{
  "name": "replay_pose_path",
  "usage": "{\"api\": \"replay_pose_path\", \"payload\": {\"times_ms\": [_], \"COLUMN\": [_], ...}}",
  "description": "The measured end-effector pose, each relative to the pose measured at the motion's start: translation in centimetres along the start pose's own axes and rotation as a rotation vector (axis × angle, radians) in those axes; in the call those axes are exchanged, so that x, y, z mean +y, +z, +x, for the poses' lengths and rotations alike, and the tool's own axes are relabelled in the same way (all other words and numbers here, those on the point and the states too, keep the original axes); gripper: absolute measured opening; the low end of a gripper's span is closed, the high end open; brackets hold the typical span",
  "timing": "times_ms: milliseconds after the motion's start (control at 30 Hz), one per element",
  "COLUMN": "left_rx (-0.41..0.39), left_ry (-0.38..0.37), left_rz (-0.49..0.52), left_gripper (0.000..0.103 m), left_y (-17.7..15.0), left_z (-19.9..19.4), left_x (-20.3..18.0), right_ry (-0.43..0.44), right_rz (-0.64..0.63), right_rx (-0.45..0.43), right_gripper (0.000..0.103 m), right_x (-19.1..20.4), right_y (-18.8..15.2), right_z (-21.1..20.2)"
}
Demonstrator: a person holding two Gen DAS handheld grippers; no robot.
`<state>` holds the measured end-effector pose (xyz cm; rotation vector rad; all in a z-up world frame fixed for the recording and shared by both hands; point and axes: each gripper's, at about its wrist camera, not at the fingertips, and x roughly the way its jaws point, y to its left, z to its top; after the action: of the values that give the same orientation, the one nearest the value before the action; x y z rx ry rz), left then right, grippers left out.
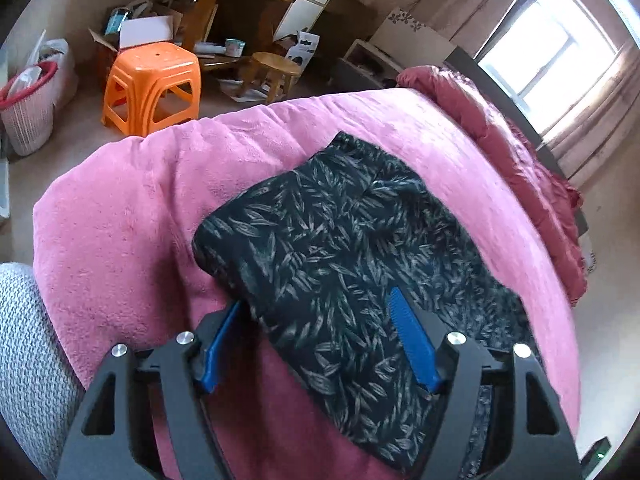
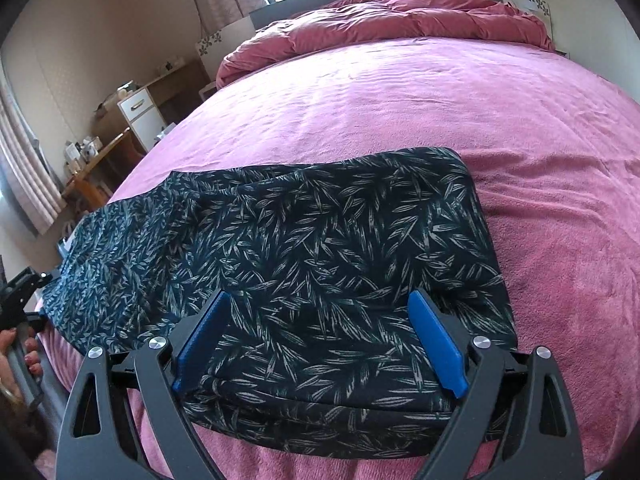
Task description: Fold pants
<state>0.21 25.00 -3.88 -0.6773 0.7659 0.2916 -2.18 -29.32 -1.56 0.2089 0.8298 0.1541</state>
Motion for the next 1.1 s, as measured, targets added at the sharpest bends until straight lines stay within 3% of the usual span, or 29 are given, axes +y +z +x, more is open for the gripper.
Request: {"api": "replay_pose_path", "payload": {"times_ms": [33,100,167,267,300,367,500,667,933,1100], "left_rx": [-0.002,0.002,0.022,0.026,0.023,0.019,-0.034,-0.133,-0.238,-0.181], "left_ry": [0.011,0.035,0.028,0.023,0.025,0.019,0.0,-0.072,-0.225,-0.324], "left_rz": [0.004,0.015,-0.031,-0.066,-0.048,-0.025,-0.021,0.102,0.479,0.701], "left_gripper": [0.07,0.049,0.038,0.026,0.019,0.014,0.012,0.012,0.012,0.012], "left_y": [0.1,0.5,1.1,1.4,1.4,1.3,1.5,1.0,-3.4,-9.1], "left_z": [0.2,0.7,1.6,2.2,2.4,2.4,0.6,-3.1,-8.1,-8.3], "left_x": [-0.3,-0.7,-0.4,-0.2,-0.5,-1.0,-2.0,-6.1,-16.8,-23.2], "right_ry": [-0.001,-0.001,0.001,-0.003,-0.004,-0.006,0.004,0.076,0.309,0.326], "right_rz": [0.0,-0.001,0.001,-0.001,-0.003,-0.004,0.011,0.111,0.339,0.32], "right_rx": [0.0,0.0,0.0,0.001,0.001,0.001,-0.001,-0.044,-0.17,-0.169], "right_gripper": [0.089,0.089,0.089,0.089,0.089,0.089,0.089,0.089,0.089,0.089], "right_x": [0.0,0.0,0.0,0.1,0.1,0.2,0.2,-1.3,-4.8,-4.5], "right_y": [0.0,0.0,0.0,0.0,0.0,-0.1,-0.1,0.3,0.6,0.7], "right_z": [0.0,0.0,0.0,0.1,0.1,0.1,0.1,-0.8,-3.1,-3.3]}}
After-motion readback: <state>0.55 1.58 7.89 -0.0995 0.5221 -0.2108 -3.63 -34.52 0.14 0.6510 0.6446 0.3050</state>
